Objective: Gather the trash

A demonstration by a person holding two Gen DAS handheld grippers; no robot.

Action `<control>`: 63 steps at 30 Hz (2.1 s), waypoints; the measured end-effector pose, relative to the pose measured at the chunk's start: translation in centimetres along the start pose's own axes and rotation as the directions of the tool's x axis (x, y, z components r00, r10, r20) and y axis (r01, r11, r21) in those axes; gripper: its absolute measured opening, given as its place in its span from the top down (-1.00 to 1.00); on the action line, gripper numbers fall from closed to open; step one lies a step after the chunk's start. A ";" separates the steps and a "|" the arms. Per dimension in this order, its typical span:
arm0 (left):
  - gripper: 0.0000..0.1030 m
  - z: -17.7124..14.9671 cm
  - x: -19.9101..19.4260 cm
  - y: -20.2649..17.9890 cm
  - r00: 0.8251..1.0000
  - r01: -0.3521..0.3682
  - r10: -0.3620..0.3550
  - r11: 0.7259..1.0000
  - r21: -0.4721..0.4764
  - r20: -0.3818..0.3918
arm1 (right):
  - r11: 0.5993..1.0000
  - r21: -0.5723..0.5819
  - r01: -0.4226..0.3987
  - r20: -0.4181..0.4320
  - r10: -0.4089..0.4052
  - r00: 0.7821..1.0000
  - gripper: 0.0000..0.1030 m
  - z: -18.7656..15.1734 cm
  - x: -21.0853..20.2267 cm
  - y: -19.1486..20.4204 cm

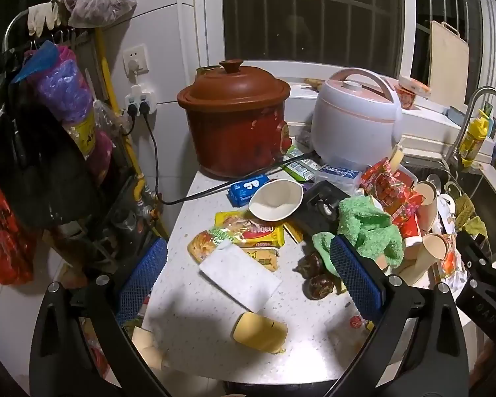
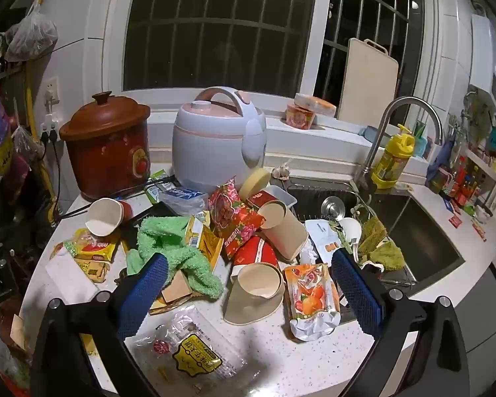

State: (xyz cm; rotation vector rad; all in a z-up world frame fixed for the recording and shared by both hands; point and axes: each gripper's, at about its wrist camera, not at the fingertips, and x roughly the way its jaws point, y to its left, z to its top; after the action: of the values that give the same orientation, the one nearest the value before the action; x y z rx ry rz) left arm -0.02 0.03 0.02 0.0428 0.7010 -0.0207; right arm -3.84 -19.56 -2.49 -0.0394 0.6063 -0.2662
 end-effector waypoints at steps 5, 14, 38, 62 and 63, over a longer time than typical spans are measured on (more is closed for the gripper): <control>-0.87 0.0 0.0 -0.1 1.000 -0.001 0.001 1.000 0.004 -0.006 | 1.000 -0.006 0.000 0.004 0.000 1.000 -0.90 -0.3 -0.2 -0.1; -0.87 -0.7 0.2 0.3 1.000 0.004 -0.004 1.000 0.001 -0.017 | 1.000 -0.017 0.010 -0.011 -0.010 1.000 -0.90 0.2 0.0 0.5; -0.87 -0.3 0.5 0.0 0.999 -0.002 0.002 1.000 0.005 -0.033 | 1.000 -0.018 0.002 -0.024 -0.003 1.000 -0.90 0.3 0.1 -0.1; -0.87 -2.0 0.9 0.0 0.999 -0.003 0.003 1.000 0.001 -0.037 | 1.000 -0.003 -0.003 -0.037 0.003 0.999 -0.90 0.0 0.1 -0.3; -0.87 -2.2 0.9 0.0 0.999 -0.002 0.002 1.000 0.002 -0.038 | 1.000 -0.001 -0.002 -0.038 0.002 0.999 -0.90 0.0 0.1 -0.3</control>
State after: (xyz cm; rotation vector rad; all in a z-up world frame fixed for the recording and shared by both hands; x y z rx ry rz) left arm -0.76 0.11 -2.21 0.0461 0.7385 -0.0187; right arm -3.83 -19.87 -2.52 -0.0350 0.6445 -0.2648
